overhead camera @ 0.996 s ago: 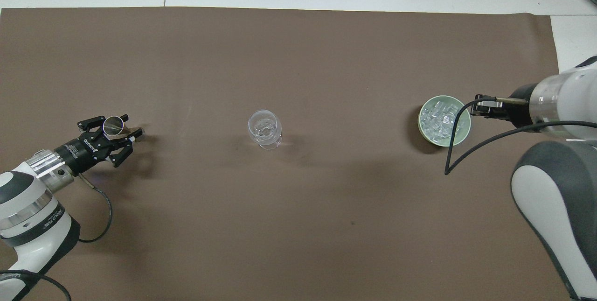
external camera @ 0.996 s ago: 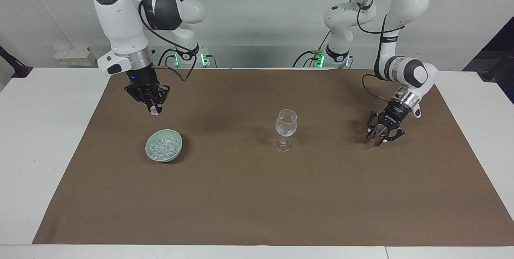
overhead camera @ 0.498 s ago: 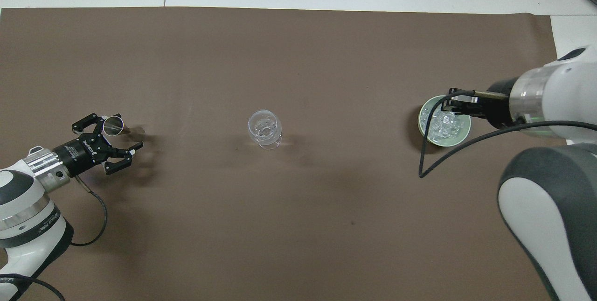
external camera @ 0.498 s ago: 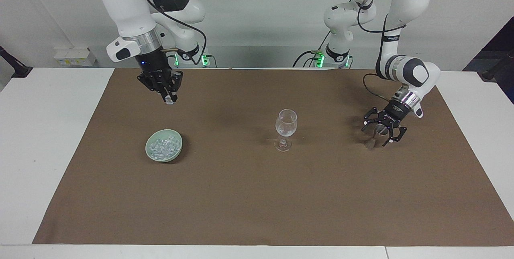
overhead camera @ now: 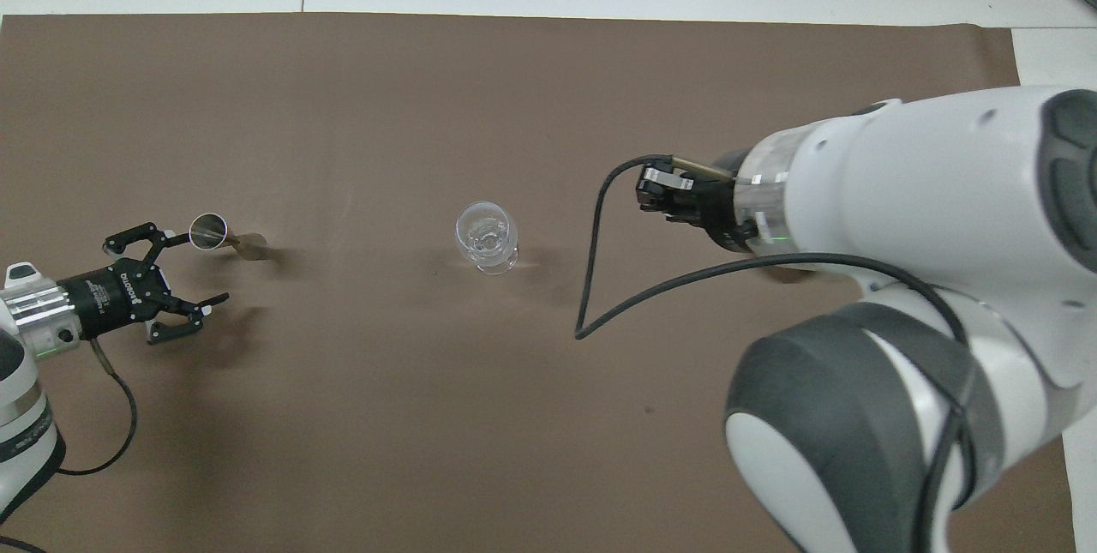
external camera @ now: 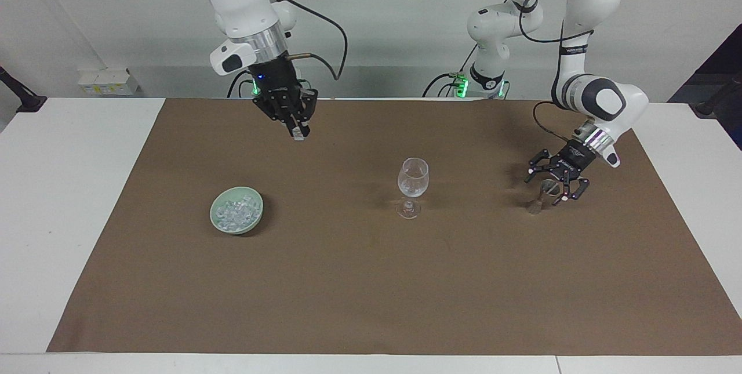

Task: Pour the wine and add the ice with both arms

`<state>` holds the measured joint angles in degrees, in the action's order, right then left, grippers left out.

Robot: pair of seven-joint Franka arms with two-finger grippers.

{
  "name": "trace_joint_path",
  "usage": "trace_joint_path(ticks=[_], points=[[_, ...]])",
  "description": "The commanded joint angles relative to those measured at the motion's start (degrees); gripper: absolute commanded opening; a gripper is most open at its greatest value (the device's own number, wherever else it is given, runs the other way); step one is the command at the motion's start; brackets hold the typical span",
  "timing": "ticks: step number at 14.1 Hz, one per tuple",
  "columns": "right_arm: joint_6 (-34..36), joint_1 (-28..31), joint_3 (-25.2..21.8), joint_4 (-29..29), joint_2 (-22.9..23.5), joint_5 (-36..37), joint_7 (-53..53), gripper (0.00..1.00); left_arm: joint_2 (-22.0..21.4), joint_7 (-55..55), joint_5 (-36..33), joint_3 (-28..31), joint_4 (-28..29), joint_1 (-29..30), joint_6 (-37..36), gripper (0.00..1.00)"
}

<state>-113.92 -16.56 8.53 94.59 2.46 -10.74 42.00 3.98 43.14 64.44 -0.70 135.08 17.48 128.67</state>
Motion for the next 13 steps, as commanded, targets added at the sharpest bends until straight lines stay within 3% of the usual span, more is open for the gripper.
trace_joint_path(ticks=[1,3,7,10,13], points=[[-3.31,-3.82,0.17,-4.06,5.35,-0.51,4.13,0.00,-2.92,0.28,-8.16,0.08,-1.39,2.38,-3.24,1.00],[-7.36,-7.68,0.09,-4.76,8.42,-0.16,7.02,0.00,-4.41,0.37,-16.23,0.08,-3.41,2.38,-3.95,1.00],[-8.95,-9.90,0.26,-7.40,12.03,2.21,8.97,0.00,-7.93,-1.73,-33.72,-0.09,-7.37,2.20,-5.62,1.00],[-10.70,-12.18,0.18,-8.02,14.85,4.05,8.97,0.00,-8.63,-10.40,-36.75,-0.09,-10.88,1.33,-5.71,1.00],[-11.76,-12.36,0.18,-7.93,17.04,5.46,8.97,0.00,-8.99,-20.00,-44.64,-0.71,-15.62,0.45,-7.45,1.00]])
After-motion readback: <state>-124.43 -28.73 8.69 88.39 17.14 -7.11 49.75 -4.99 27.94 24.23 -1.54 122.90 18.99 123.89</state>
